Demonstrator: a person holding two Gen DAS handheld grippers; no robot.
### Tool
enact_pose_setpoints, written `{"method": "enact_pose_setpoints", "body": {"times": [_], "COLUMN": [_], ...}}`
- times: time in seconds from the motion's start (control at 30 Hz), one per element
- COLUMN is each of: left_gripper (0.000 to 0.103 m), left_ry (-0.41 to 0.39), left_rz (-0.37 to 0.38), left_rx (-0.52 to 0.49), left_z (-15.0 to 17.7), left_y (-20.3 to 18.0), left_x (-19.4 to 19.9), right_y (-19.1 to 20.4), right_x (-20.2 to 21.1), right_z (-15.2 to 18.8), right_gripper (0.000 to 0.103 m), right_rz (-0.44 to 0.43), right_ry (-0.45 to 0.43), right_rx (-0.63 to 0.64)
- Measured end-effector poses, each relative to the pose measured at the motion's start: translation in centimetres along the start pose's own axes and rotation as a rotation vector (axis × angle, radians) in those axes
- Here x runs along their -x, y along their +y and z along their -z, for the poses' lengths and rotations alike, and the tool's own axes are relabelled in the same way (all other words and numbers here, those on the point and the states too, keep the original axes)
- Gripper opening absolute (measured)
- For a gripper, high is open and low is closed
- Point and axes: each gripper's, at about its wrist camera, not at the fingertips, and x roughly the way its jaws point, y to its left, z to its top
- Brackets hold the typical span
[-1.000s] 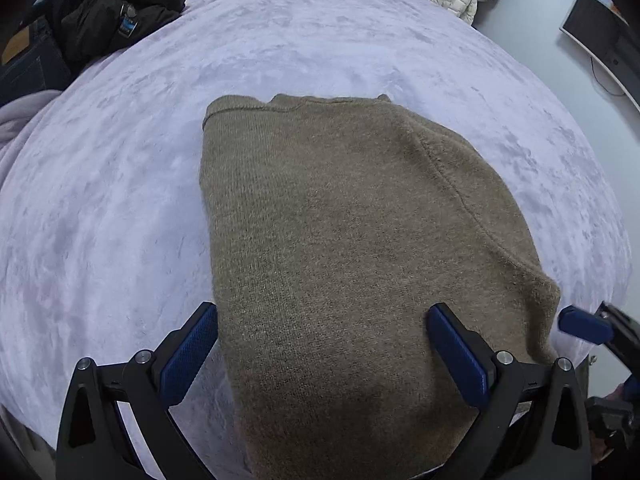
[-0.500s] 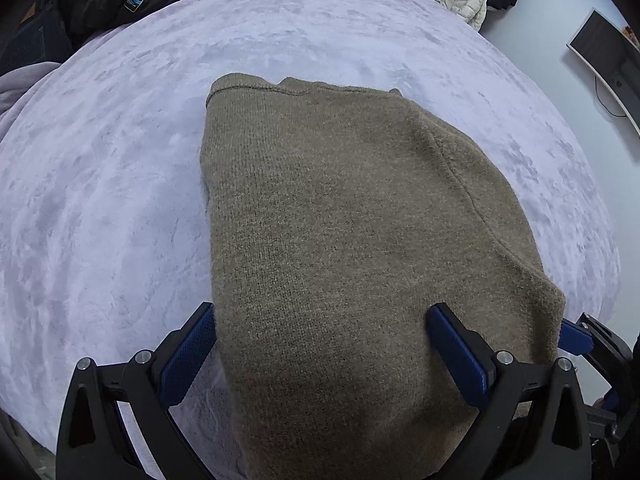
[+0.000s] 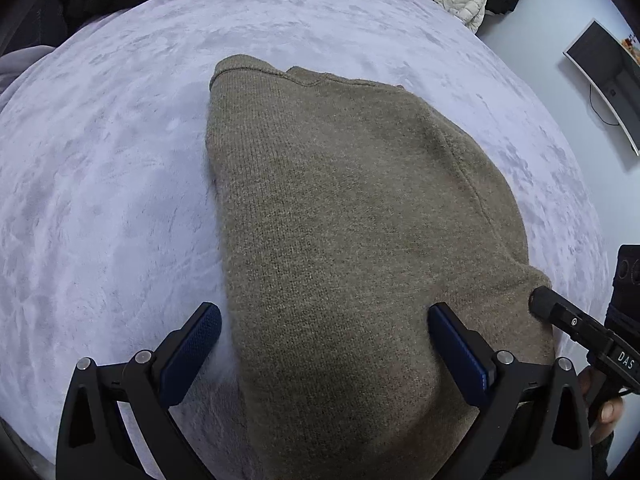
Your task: Fold small clothes
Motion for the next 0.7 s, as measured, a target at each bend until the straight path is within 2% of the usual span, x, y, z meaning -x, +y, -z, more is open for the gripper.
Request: {"method": "enact_pose_setpoints", "body": {"times": [0.07, 0.17, 0.2, 0.23, 0.27, 0.3, 0.37, 0.47, 0.53, 0.57, 0.63, 0.7], "left_gripper": [0.103, 0.103, 0.103, 0.103, 0.103, 0.103, 0.103, 0.103, 0.103, 0.103, 0.103, 0.103], "left_ry": [0.009, -0.034, -0.054, -0.067, -0.07, -0.057, 0.001, 0.004, 0.002, -0.004, -0.03, -0.074], "left_rz": [-0.001, -0.02, -0.029, -0.038, -0.046, -0.061, -0.126, -0.076, -0.073, -0.078, -0.089, -0.119], "left_rx": [0.01, -0.029, -0.051, -0.067, -0.077, -0.081, -0.074, -0.032, -0.029, -0.039, -0.073, -0.145], "left_z": [0.1, 0.0, -0.1, -0.2, -0.4, -0.6, -0.7, -0.3, -0.1, 0.0, 0.6, 1.5], "left_y": [0.0, -0.6, -1.0, -1.3, -1.5, -1.6, -1.1, 0.5, 1.2, 1.5, 1.9, 1.7], "left_x": [0.5, 2.6, 3.3, 3.6, 3.5, 3.1, 1.6, 1.6, 2.0, 2.4, 3.8, 5.6], "right_y": [-0.5, 1.8, 2.8, 3.8, 4.9, 5.9, 7.8, 9.7, 9.8, 9.4, 8.1, 7.2], "right_x": [0.2, 1.6, 2.4, 3.4, 4.1, 4.5, 4.0, 0.8, -1.3, -2.4, -3.9, -3.1], "right_z": [0.2, 0.5, 0.5, 0.3, 0.1, -0.1, -0.6, -0.6, 0.2, 0.7, 1.9, 2.7], "right_gripper": [0.017, 0.023, 0.03, 0.049, 0.062, 0.079, 0.08, 0.072, 0.07, 0.07, 0.068, 0.069], "right_rz": [-0.02, 0.033, 0.058, 0.095, 0.144, 0.189, 0.242, 0.251, 0.248, 0.261, 0.367, 0.409], "right_ry": [0.006, 0.006, -0.012, -0.041, -0.074, -0.103, -0.115, -0.011, 0.069, 0.118, 0.187, 0.212], "right_rx": [-0.034, 0.044, 0.093, 0.15, 0.208, 0.264, 0.394, 0.548, 0.634, 0.666, 0.755, 0.795]}}
